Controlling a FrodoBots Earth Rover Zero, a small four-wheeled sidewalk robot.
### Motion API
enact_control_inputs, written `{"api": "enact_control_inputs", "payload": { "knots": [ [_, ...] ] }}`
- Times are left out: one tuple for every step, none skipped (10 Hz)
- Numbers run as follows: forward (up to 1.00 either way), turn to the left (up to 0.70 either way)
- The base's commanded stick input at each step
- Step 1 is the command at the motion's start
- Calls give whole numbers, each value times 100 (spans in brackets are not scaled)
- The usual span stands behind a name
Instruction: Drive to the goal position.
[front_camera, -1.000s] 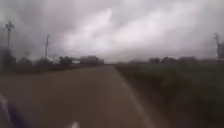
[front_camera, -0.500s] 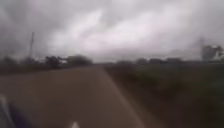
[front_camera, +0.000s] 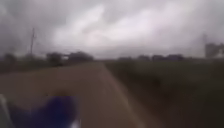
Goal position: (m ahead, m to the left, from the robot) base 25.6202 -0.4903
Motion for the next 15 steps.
{"api": "enact_control_inputs", "payload": {
  "knots": [
    [70, 0],
    [70, 0],
    [70, 0],
    [70, 0],
    [70, 0],
    [70, 0],
    [70, 0],
    [70, 0],
    [70, 0],
    [70, 0],
    [70, 0],
    [70, 0],
    [70, 0],
    [70, 0],
    [70, 0]
  ]
}}
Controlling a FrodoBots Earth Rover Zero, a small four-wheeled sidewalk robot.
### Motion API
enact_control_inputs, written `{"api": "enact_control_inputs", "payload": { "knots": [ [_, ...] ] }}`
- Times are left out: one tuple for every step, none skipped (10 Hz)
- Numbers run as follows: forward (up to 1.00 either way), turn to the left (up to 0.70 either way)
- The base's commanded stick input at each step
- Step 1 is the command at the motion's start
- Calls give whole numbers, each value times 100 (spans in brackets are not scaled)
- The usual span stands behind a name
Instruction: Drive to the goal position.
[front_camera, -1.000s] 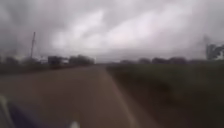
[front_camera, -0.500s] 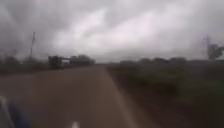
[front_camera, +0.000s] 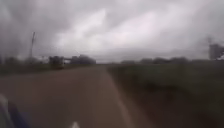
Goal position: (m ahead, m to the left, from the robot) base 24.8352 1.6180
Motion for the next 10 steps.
{"api": "enact_control_inputs", "payload": {
  "knots": [
    [70, 0],
    [70, 0],
    [70, 0],
    [70, 0],
    [70, 0],
    [70, 0],
    [70, 0],
    [83, 0],
    [85, 0],
    [85, 0]
  ]
}}
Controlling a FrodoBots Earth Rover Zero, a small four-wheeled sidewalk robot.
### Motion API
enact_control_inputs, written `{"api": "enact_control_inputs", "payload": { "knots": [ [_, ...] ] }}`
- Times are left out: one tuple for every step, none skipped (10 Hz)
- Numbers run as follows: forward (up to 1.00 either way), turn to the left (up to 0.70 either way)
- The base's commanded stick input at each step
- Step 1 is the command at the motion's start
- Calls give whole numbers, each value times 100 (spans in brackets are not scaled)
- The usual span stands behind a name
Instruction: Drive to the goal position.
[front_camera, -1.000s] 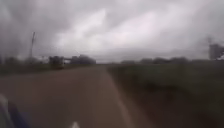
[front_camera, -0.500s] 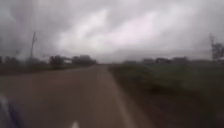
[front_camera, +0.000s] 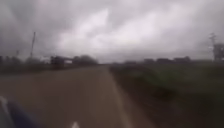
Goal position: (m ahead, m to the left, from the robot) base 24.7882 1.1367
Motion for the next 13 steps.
{"api": "enact_control_inputs", "payload": {
  "knots": [
    [85, 0],
    [85, 0],
    [85, 0],
    [85, 0],
    [85, 0],
    [85, 0],
    [85, 0],
    [85, 0],
    [85, 0],
    [85, 0],
    [85, 0],
    [85, 0],
    [85, 0]
  ]
}}
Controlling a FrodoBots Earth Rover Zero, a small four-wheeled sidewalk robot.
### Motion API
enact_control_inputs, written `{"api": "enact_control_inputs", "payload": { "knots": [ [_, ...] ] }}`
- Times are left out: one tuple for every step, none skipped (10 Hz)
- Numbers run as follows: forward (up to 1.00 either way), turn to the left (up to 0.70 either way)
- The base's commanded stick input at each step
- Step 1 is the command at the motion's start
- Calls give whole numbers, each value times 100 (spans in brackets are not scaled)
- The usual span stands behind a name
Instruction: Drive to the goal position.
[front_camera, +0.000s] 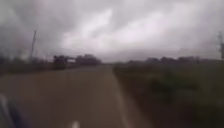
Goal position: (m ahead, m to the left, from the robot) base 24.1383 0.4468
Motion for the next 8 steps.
{"api": "enact_control_inputs", "payload": {
  "knots": [
    [85, 0],
    [85, 0],
    [85, 0],
    [85, 0],
    [85, -5],
    [85, -15],
    [85, -24],
    [85, -34]
  ]
}}
